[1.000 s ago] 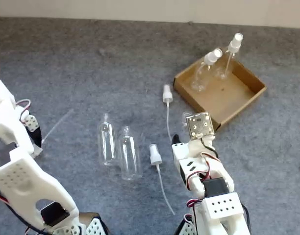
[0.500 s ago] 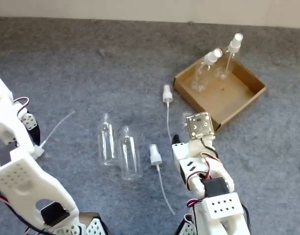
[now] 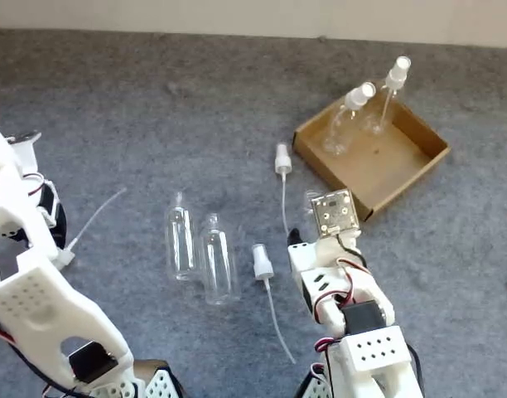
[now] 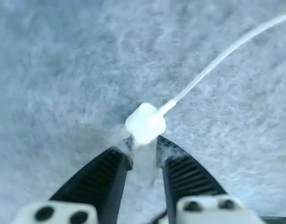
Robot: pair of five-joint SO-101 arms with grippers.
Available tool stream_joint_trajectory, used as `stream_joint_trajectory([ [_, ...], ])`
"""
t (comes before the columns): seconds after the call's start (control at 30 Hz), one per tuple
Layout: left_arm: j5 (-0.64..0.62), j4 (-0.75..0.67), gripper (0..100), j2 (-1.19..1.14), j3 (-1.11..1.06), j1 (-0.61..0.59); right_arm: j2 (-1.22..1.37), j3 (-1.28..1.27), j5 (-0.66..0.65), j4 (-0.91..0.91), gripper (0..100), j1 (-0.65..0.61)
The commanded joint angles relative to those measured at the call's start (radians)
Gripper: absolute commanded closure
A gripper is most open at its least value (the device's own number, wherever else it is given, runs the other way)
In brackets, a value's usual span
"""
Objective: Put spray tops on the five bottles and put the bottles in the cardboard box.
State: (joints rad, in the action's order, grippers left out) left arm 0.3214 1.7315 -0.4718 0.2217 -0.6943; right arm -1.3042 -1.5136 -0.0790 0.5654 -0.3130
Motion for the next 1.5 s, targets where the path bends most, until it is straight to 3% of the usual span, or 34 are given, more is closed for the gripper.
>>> stream_joint_trajectory([
  [0.0, 0.215, -0.061, 96, 0.01, 0.035, 0.019, -0.018, 0.013, 0.0, -0.021, 80.7, -0.015],
  [0.27, 0.419, -0.063, 96, 0.01, 0.03, 0.019, -0.018, 0.013, 0.0, -0.021, 80.7, -0.015],
  [0.5, 0.437, -0.06, 96, 0.044, -0.028, 0.012, -0.018, 0.013, 0.0, -0.021, 80.7, -0.015],
  [0.7, 0.437, -0.002, 96, 0.232, -0.051, 0.021, -0.018, 0.013, 0.0, -0.021, 80.7, -0.018],
  [0.97, 0.496, -0.005, 96, 0.529, -0.311, 0.031, -0.018, 0.013, 0.0, -0.021, 80.7, -0.018],
  [1.2, 0.497, -0.15, 94, 0.608, -0.501, 0.027, -0.018, 0.013, 0.0, -0.021, 80.7, -0.018],
  [1.37, 0.499, -0.365, 80, 0.608, -0.641, 0.022, -0.018, 0.013, 0.0, -0.021, 80.7, -0.018],
  [1.47, 0.499, -0.446, 83, 0.613, -0.688, 0.024, -0.018, 0.013, 0.0, -0.021, 80.7, -0.018],
])
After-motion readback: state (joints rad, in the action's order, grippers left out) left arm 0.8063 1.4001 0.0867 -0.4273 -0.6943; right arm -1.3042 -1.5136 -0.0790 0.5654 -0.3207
